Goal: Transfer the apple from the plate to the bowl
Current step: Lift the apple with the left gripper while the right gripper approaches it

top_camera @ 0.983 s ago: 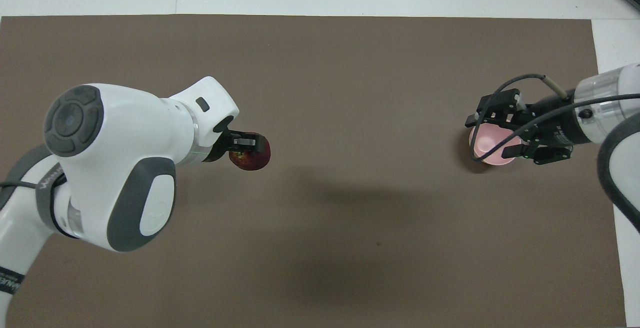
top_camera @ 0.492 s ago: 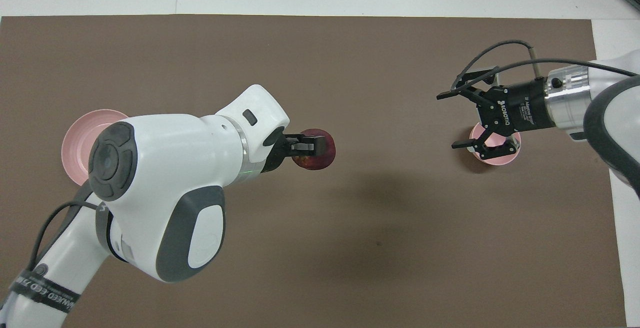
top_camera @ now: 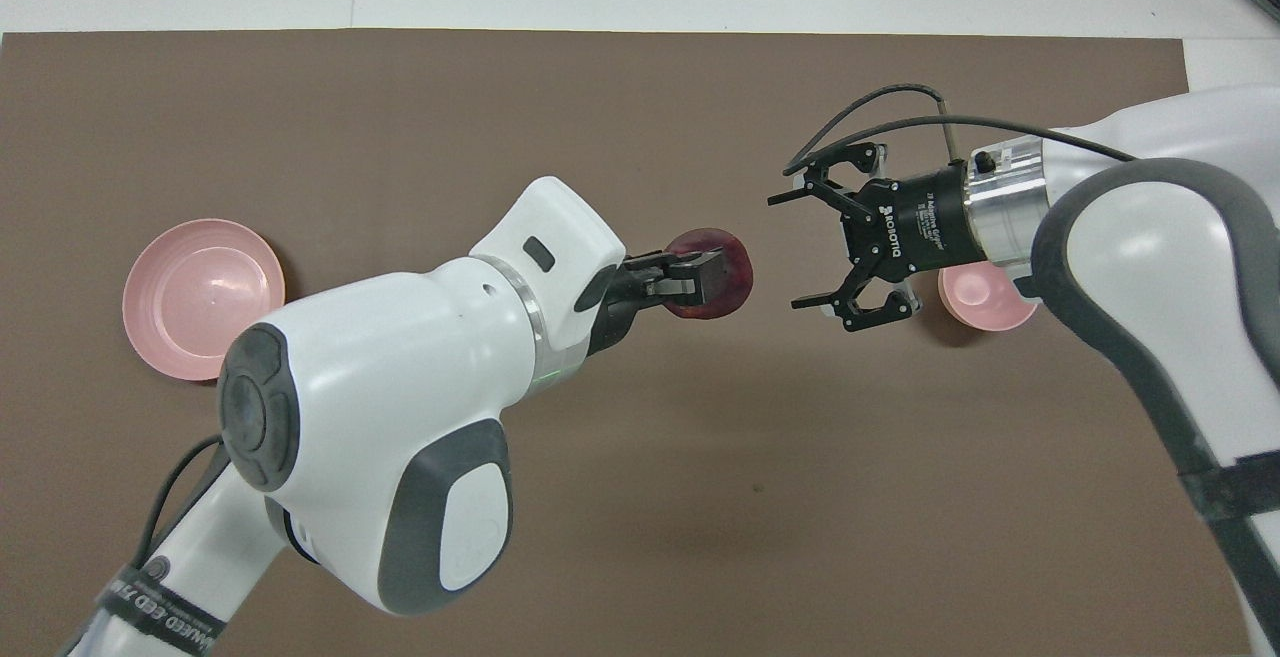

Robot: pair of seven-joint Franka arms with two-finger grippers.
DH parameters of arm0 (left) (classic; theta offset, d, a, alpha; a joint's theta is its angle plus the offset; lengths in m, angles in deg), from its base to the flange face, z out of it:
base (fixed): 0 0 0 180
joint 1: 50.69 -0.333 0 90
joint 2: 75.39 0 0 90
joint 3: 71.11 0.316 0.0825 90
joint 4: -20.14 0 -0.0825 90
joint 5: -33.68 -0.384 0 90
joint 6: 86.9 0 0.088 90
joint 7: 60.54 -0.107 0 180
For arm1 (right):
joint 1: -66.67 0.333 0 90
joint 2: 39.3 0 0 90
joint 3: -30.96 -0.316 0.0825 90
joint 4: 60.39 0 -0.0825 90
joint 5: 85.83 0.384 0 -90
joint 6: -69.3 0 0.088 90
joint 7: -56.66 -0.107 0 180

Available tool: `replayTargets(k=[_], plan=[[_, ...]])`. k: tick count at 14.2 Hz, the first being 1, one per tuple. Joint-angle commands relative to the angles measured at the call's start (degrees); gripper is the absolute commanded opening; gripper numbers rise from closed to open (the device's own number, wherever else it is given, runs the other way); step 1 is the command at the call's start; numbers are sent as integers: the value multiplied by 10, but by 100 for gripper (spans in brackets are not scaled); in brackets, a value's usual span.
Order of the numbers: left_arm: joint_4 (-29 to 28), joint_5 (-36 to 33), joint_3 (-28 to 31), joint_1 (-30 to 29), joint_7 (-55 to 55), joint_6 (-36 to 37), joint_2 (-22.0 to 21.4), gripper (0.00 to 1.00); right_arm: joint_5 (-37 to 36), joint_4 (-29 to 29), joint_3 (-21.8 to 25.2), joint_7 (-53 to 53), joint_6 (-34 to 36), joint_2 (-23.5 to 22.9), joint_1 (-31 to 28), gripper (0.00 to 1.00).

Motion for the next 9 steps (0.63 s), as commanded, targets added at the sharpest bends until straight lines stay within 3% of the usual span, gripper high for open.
replayTargets(k=[1,9], plan=[[5,10,-2,16,11,-41,3,0,32,2,1,-13,-6,0,1,100],[7,12,-6,18,16,-44,4,0,115,-2,0,-6,23,3,-1,100]])
